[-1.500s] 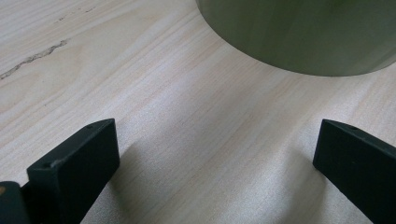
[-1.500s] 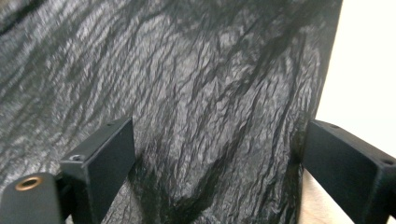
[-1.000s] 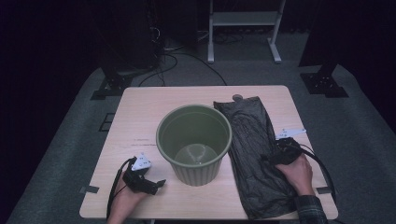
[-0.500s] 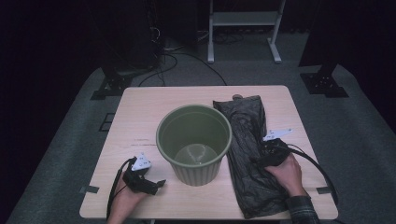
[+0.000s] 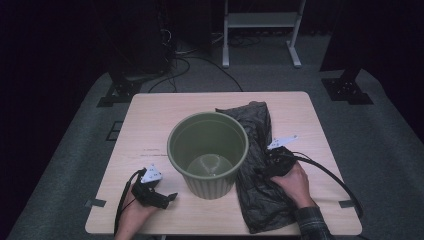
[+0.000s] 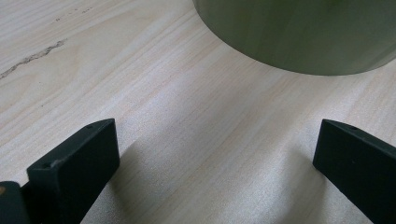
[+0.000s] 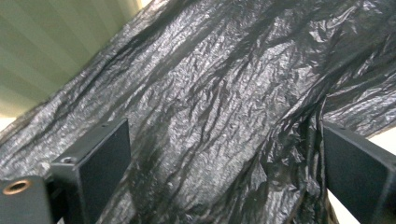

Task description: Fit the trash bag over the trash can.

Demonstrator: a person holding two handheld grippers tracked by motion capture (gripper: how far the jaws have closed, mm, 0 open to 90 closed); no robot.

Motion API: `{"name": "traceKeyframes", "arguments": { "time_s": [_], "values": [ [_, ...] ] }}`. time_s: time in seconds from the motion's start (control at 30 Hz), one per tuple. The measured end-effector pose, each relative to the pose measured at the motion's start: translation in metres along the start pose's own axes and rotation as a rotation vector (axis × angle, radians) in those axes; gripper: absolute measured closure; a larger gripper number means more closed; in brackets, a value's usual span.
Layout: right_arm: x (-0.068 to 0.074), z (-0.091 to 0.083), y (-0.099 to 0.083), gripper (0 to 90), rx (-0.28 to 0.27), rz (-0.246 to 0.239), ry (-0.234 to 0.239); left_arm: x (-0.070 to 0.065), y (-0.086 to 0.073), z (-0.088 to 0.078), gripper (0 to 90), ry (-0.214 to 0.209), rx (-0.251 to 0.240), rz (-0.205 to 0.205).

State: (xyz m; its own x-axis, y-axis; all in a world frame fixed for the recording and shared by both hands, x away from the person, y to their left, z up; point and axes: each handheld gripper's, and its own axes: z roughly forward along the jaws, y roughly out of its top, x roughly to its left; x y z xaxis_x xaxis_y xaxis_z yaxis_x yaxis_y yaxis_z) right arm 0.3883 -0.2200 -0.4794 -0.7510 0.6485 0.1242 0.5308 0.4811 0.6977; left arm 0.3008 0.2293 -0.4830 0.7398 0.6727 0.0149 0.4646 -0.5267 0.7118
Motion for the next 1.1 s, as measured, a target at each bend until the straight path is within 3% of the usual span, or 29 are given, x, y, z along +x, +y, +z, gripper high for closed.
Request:
{"name": "traceKeyframes", "arguments": {
  "time_s": [0.6,0.77,0.83,0.97,1.1],
  "values": [
    [0.024,0.030,0.023,5.8,-0.031,-0.021,0.052,-0.001,0.000,0.000,0.0,-0.002,-0.001,0.002],
    [0.031,0.032,0.022,6.7,-0.023,-0.065,-0.004,-0.001,0.000,0.000,0.0,-0.002,-0.001,0.002],
    [0.037,0.033,0.021,10.1,-0.020,-0.095,-0.055,-0.001,0.000,0.000,0.0,-0.002,-0.001,0.002],
    [0.039,0.032,0.020,16.0,-0.028,-0.102,-0.065,-0.001,0.000,0.000,0.0,-0.002,-0.001,0.002],
    [0.041,0.028,0.020,38.0,-0.036,-0.107,-0.053,-0.001,0.000,0.000,0.0,-0.002,0.000,0.002]
  ]
}}
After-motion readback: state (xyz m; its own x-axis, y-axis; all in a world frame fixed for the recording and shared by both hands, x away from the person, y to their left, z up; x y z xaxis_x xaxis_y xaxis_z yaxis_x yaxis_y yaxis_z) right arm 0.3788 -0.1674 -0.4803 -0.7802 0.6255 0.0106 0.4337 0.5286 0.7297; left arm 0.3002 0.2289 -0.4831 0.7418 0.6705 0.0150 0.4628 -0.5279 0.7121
